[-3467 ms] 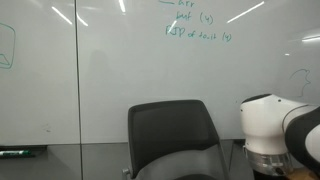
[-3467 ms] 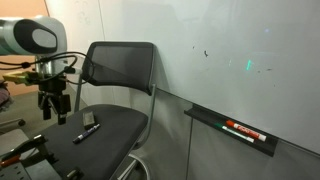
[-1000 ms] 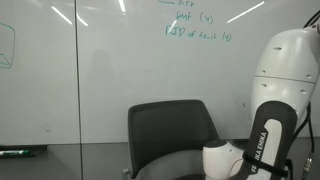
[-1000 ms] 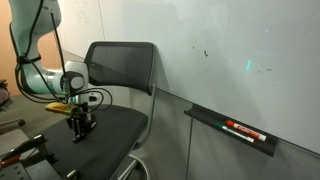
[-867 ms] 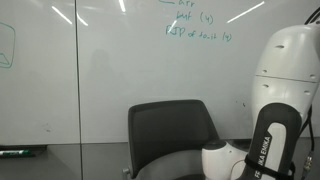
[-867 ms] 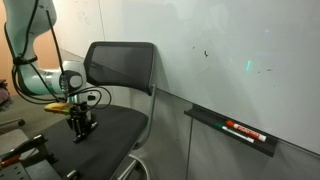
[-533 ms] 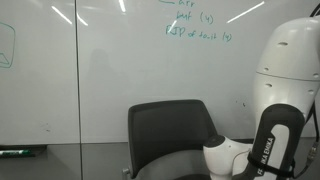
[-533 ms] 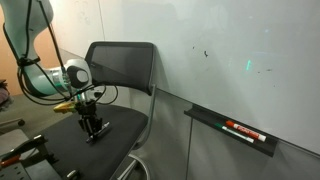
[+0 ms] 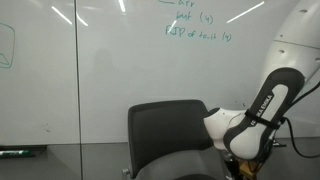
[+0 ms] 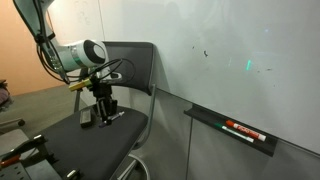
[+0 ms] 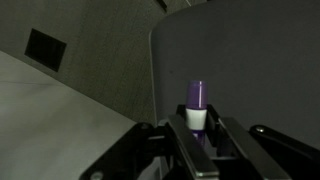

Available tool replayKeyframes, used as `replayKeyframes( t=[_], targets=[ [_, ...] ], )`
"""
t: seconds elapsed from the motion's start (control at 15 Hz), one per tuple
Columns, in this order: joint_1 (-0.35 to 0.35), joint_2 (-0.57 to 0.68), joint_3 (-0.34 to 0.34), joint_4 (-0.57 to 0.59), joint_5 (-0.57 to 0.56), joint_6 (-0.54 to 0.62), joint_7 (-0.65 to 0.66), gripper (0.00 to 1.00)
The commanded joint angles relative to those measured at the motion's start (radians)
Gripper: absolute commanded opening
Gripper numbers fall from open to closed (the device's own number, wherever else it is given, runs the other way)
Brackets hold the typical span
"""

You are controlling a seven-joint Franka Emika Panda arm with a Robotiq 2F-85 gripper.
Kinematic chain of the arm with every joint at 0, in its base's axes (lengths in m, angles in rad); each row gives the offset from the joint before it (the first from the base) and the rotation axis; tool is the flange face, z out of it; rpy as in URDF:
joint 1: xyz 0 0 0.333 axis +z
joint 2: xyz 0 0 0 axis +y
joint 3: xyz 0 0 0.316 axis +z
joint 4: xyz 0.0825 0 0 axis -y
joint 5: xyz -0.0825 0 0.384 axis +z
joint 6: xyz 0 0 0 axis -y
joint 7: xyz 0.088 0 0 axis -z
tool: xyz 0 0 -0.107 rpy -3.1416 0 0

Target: Use the marker on the chair to write some markings on the board

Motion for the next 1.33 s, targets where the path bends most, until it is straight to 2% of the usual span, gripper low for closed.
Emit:
replayKeyframes(
  t=[0.0, 0.13, 0.27, 0.47, 0.67, 0.87, 1.27],
  targets=[
    [-0.104, -0.176, 0.058, 0.017, -0.112, -0.171, -0.01, 0.08],
    [-0.169, -0.255, 0.1, 0.035, -0.154, -0.271, -0.017, 0.08],
    [-0.228, -0.317, 0.133, 0.059, -0.211, -0.325, 0.001, 0.08],
    [-0.328, -0.36, 0.172, 0.097, -0.25, -0.308, -0.018, 0.08],
    [-0.403, -0.368, 0.196, 0.144, -0.244, -0.295, -0.042, 0.08],
    [-0.446, -0.352, 0.21, 0.203, -0.247, -0.292, -0.052, 0.08],
    [-0.471, -0.308, 0.223, 0.329, -0.27, -0.29, -0.048, 0.08]
  ],
)
